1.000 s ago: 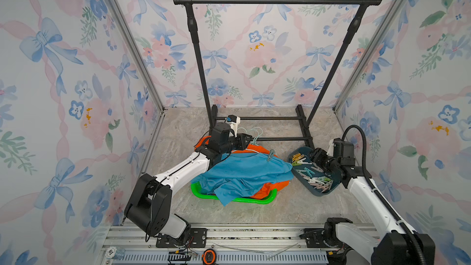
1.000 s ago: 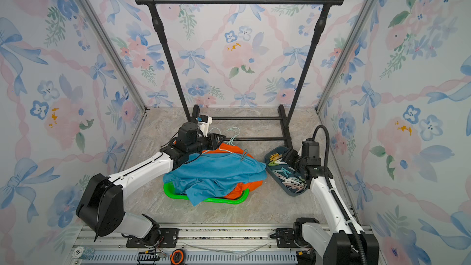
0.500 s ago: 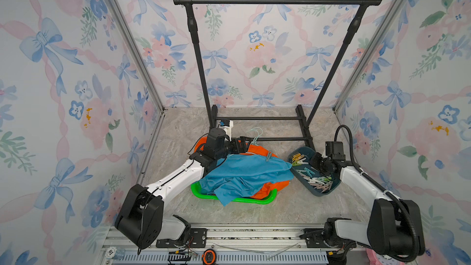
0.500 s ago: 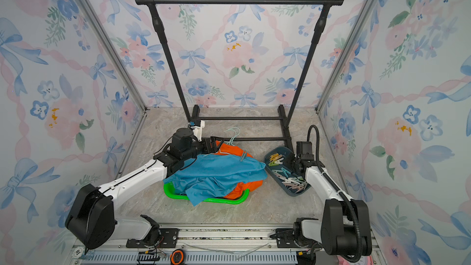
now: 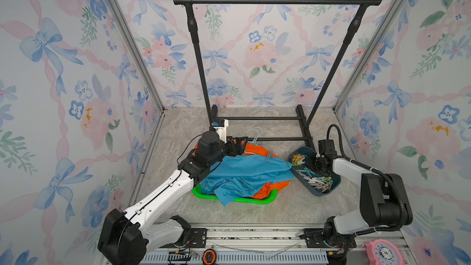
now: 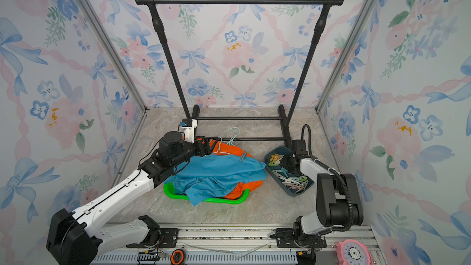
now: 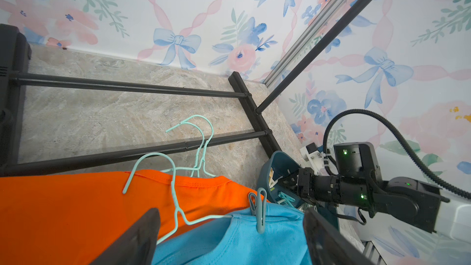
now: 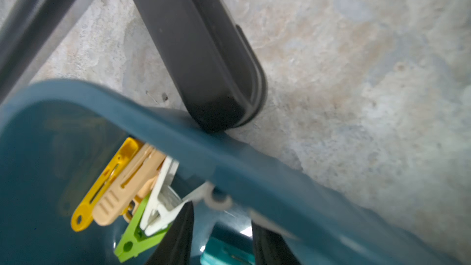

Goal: Use clothespins to secure the t-shirt on both sides of the hanger
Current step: Pick up the clothespin from the storage box.

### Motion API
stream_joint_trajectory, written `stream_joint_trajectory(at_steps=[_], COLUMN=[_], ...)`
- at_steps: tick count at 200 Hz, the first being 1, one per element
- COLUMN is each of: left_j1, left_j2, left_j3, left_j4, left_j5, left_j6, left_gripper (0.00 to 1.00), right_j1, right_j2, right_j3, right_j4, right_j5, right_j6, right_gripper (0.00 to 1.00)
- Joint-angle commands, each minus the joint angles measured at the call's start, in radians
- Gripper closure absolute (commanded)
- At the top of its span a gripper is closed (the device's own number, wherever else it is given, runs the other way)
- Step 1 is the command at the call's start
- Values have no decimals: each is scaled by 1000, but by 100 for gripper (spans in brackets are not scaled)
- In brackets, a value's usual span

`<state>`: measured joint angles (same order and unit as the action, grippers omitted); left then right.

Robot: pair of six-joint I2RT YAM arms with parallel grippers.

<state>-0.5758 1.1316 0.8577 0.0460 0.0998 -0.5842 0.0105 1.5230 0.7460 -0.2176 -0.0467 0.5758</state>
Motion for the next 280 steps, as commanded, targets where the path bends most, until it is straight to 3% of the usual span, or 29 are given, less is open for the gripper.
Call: stream_joint_trajectory(at_steps=[1, 79, 182, 250, 280], left_j1=[-4, -6, -19, -49, -130], left_j2=[-29, -24, -30, 2, 35], left_j3=[-17, -26, -32, -10, -4], left_j4=[-45, -43, -30, -14, 42], left_j5=[-42, -40, -35, -42, -113], left_j6=[39, 49, 43, 66, 106], left_gripper=[11, 12, 15, 16, 18], right_j1=[16, 32, 39, 40, 48], right_j2=[29, 92, 87, -32, -171], right_j3=[47, 67, 54, 43, 14], right_j4=[15, 23, 17, -22, -23], right_j5=[23, 43, 48, 56, 65], right_j6=[7, 2, -8, -19, -17], right_gripper=[59, 62, 88, 92, 92])
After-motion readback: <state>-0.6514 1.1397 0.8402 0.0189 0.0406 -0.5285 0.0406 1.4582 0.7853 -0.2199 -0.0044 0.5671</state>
